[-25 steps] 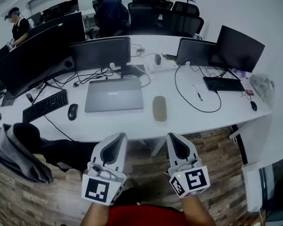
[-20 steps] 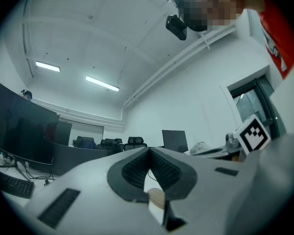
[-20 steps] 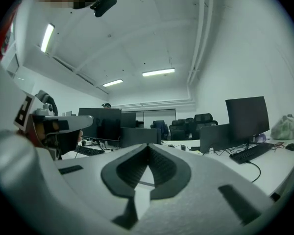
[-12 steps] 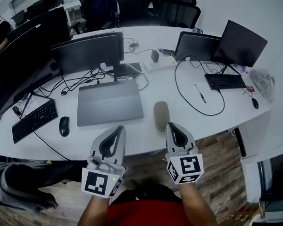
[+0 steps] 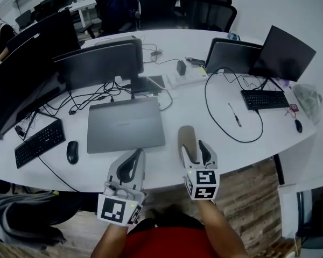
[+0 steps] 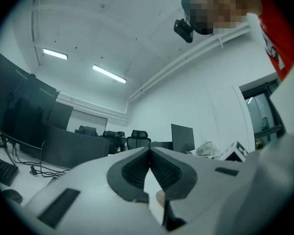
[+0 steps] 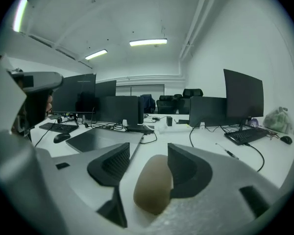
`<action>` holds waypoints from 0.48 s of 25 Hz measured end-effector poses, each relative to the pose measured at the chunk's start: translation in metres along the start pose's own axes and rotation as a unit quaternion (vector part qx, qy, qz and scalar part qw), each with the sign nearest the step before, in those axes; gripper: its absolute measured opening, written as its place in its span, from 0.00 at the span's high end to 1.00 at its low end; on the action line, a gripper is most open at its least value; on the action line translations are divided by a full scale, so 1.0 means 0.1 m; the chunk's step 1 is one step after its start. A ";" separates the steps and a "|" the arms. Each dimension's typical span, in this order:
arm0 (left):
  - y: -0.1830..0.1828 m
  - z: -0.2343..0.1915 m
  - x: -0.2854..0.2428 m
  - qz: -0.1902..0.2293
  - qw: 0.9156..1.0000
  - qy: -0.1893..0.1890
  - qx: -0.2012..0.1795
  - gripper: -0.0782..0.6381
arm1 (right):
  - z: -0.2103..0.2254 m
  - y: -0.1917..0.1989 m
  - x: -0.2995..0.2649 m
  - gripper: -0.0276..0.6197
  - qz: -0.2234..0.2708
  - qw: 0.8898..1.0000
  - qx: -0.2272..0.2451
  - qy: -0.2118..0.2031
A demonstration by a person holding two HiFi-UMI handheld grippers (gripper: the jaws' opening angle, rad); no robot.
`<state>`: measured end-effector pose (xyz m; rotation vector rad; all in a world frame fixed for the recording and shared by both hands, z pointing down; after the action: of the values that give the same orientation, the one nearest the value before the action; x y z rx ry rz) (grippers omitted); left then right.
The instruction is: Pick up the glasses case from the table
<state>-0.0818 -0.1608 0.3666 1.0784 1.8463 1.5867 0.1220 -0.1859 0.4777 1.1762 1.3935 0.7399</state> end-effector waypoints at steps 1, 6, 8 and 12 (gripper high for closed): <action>0.02 -0.01 -0.03 -0.002 1.000 -0.001 -0.001 0.88 | 0.00 0.05 -0.08 0.56 -0.011 1.000 -0.003 -0.001; 0.07 -0.10 -0.12 -0.011 1.000 -0.013 -0.001 0.88 | 0.02 0.34 -0.40 0.45 -0.074 0.997 -0.002 -0.006; 0.08 -0.14 -0.14 -0.014 1.000 -0.017 -0.001 0.88 | 0.03 0.43 -0.52 0.39 -0.093 0.996 -0.001 -0.010; 0.11 -0.18 -0.15 -0.018 1.000 -0.024 0.001 0.88 | 0.04 0.54 -0.70 0.35 -0.120 0.993 -0.002 -0.014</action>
<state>-0.0841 -0.1836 0.3794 1.0695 1.8267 1.5252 0.1316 -0.2352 0.5508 0.9899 1.4788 0.5537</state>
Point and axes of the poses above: the fingertips, and each gripper's own axes: x backward along the fingers, z to its right, y out of its underside, the point moved 5 cm from there along x, backward along the fingers, and after that the axes turned 9 degrees about x, right-handed, at the moved point
